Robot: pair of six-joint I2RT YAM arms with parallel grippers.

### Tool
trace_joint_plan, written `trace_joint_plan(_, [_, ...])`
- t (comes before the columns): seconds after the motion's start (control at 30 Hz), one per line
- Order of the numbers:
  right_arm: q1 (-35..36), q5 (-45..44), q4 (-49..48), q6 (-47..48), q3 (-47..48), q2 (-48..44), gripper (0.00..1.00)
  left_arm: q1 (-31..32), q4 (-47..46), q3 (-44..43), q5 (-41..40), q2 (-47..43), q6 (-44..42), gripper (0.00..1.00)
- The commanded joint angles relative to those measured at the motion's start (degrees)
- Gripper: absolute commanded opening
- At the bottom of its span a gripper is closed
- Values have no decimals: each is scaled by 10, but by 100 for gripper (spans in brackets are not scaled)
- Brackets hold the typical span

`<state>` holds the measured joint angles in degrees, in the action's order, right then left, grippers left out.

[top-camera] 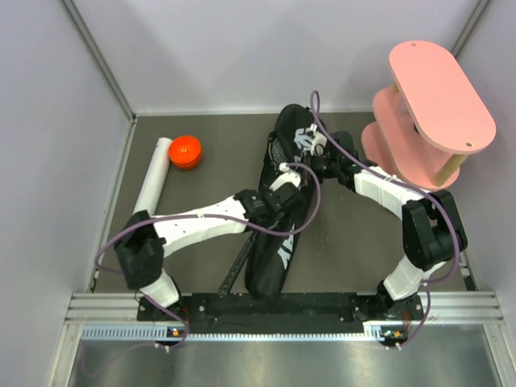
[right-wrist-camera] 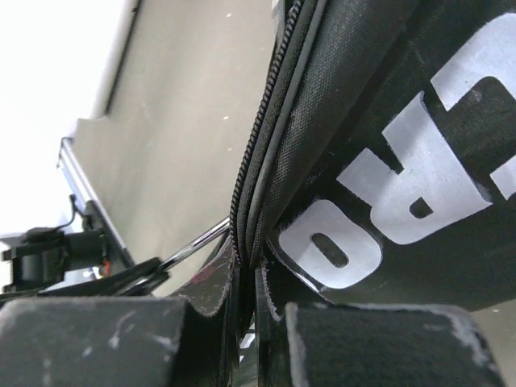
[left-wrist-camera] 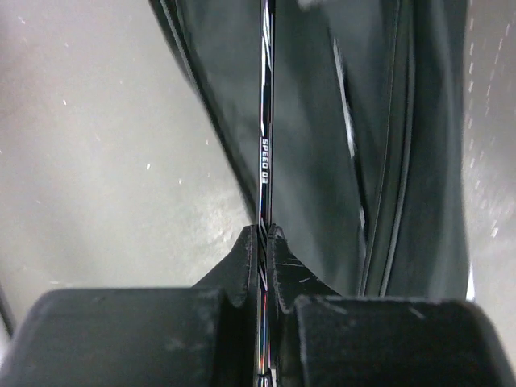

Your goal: Pack up the badminton gear

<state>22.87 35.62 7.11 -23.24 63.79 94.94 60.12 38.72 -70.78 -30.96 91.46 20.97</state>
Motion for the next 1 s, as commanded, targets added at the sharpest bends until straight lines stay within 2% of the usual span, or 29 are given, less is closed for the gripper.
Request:
trace_joint_plan(0.0, [12,103,-117,-64,-30,-45,0,3,-57,-76,-123,49,99,0])
trace_joint_plan(0.07, [14,117,-127,-71,-38,-45,0,-1,-62,-101,-141,74,115,0])
trace_joint_plan(0.2, [14,120,-113,-56,-40,-44,0,-25,-87,-123,-49,93,84,1])
trace_joint_plan(0.23, [14,121,-104,-51,-39,-45,0,-43,-81,-124,21,93,80,6])
trace_joint_plan(0.27, [13,122,-100,-48,-38,-45,0,-51,-71,-120,50,87,79,12])
trace_joint_plan(0.3, [13,124,-98,-44,-38,-46,0,-58,-67,-104,76,80,81,25])
trace_joint_plan(0.33, [13,128,-98,-41,-38,-46,0,-69,-66,-91,112,57,83,32])
trace_joint_plan(0.37, [13,131,-98,-40,-39,-45,0,-72,-75,-75,128,39,83,36])
trace_joint_plan(0.4, [14,133,-98,-38,-39,-45,0,-75,-91,-33,139,19,78,47])
trace_joint_plan(0.5, [14,148,-100,-36,-39,-41,0,-82,-130,41,191,-69,72,64])
trace_joint_plan(0.53, [13,159,-102,-36,-39,-41,0,-96,-131,55,209,-103,73,75])
trace_joint_plan(0.6, [13,166,-103,-29,-40,-40,0,-118,-141,98,261,-136,82,83])
trace_joint_plan(0.63, [13,178,-104,-26,-40,-39,0,-146,-149,114,278,-163,85,91])
trace_joint_plan(0.8, [12,203,-126,-30,-46,-38,0,-244,-225,199,396,-179,101,93])
trace_joint_plan(0.97, [13,215,-134,-36,-52,-44,0,-263,-245,182,404,-98,108,88])
